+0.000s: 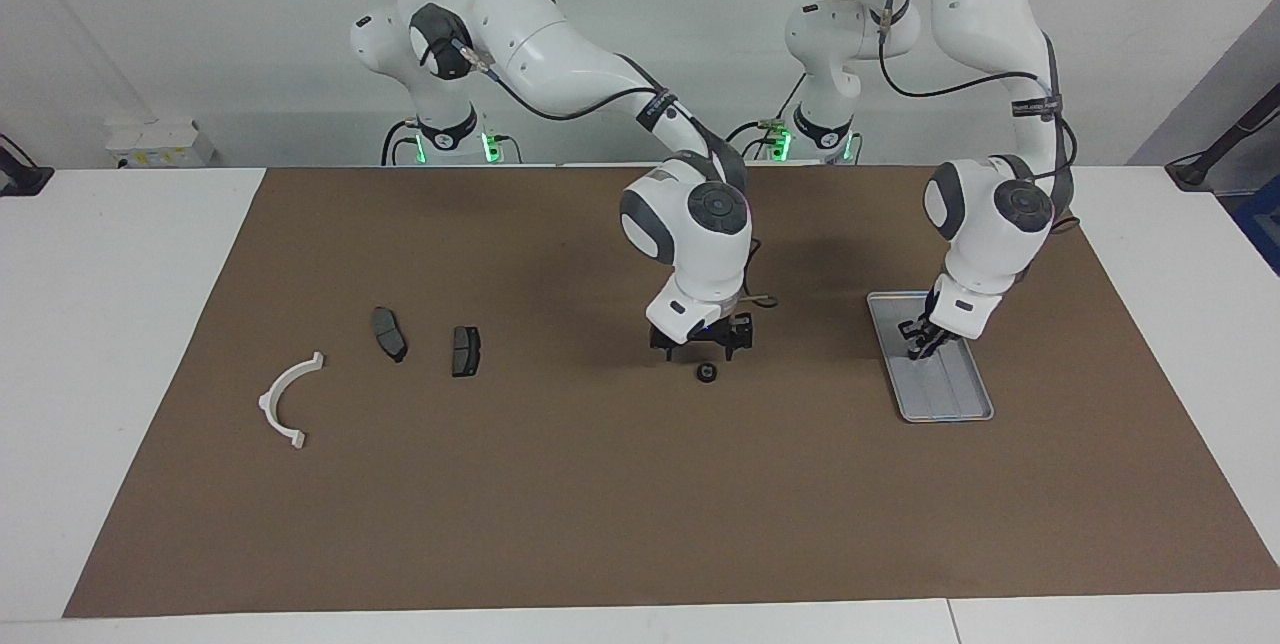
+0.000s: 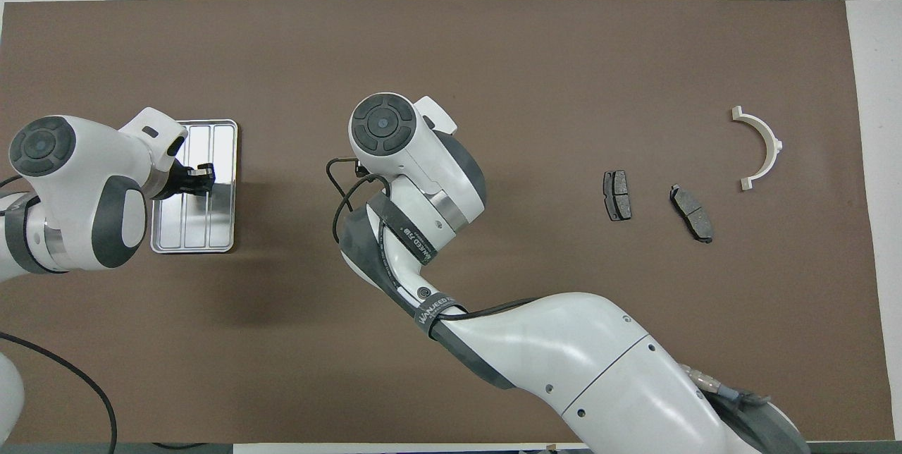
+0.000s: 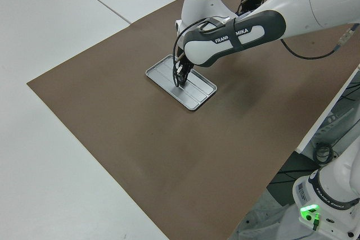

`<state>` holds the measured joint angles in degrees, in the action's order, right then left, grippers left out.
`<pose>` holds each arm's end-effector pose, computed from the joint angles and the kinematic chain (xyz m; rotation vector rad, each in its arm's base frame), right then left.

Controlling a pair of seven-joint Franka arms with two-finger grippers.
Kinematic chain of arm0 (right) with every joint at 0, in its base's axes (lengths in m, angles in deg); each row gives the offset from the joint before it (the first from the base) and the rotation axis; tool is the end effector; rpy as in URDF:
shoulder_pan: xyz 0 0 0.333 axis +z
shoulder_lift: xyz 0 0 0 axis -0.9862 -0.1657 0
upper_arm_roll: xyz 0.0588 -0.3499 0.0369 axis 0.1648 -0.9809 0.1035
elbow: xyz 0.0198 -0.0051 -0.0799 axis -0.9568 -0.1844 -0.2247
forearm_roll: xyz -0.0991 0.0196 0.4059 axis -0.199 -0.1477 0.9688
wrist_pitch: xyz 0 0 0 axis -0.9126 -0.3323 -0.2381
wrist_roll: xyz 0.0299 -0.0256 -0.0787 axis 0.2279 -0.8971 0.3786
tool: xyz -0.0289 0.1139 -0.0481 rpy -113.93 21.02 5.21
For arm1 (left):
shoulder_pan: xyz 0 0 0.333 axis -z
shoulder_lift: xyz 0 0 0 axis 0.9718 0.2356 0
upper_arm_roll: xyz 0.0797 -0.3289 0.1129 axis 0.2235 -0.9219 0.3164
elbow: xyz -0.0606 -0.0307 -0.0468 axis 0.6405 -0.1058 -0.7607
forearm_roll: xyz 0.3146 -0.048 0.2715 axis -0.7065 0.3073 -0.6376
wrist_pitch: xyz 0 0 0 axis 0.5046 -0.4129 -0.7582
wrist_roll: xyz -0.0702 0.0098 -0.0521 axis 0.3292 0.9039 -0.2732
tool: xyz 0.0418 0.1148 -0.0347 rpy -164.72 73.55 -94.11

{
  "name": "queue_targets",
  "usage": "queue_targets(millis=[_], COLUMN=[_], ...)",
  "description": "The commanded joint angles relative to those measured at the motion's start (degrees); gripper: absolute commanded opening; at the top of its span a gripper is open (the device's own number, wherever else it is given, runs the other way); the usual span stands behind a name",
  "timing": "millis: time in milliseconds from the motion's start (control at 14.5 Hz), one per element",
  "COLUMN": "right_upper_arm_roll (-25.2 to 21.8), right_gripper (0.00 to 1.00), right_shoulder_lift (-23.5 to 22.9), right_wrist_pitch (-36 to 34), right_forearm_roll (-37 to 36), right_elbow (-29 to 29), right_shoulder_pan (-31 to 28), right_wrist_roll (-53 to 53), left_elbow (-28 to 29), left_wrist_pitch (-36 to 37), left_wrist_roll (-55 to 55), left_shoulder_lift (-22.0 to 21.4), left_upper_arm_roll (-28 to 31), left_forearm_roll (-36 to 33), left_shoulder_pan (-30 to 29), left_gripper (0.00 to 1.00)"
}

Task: Place bearing gear from tray to pile

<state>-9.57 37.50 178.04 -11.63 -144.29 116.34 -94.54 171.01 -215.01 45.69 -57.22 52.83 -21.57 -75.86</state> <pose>0.6435 0.5044 0.3101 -3.1174 0.0788 -0.0411 0.6081 -0.0095 0.3011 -3.1124 -0.2226 -0.0670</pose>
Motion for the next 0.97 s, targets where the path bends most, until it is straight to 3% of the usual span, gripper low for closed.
queue_targets(millis=[0, 484, 691, 830, 899], right_upper_arm_roll=[0.21, 0.21, 0.21, 0.12, 0.21], right_gripper=[0.99, 0.98, 0.98, 0.9, 0.73], right_shoulder_lift=[-1.86, -3.8, -3.97, -4.06, -4.15], right_wrist_pitch=[0.19, 3.35, 4.49, 4.58, 4.67], right_forearm_roll=[0.81, 0.2, 0.2, 0.2, 0.2], right_elbow=[1.86, 1.77, 1.68, 1.68, 1.59], right_shoulder_pan=[0.33, 0.77, 0.68, 0.68, 0.68], right_wrist_roll=[-0.28, -1.25, -1.25, -1.25, -1.25], left_elbow=[-0.52, -8.51, -8.69, -8.61, -8.61], left_wrist_pitch=[1.44, 14.53, 14.72, 14.81, 14.89], left_wrist_roll=[-0.56, -0.56, -0.56, -0.56, -0.56], left_shoulder_lift=[-0.35, -1.94, -2.02, -2.02, -2.02], left_upper_arm_roll=[-0.32, -0.32, -0.23, -0.23, -0.23], left_forearm_roll=[-0.13, 1.62, 1.62, 1.62, 1.62], left_shoulder_pan=[-0.51, -0.6, -0.69, -0.6, -0.6], left_gripper=[0.05, 0.05, 0.06, 0.06, 0.07])
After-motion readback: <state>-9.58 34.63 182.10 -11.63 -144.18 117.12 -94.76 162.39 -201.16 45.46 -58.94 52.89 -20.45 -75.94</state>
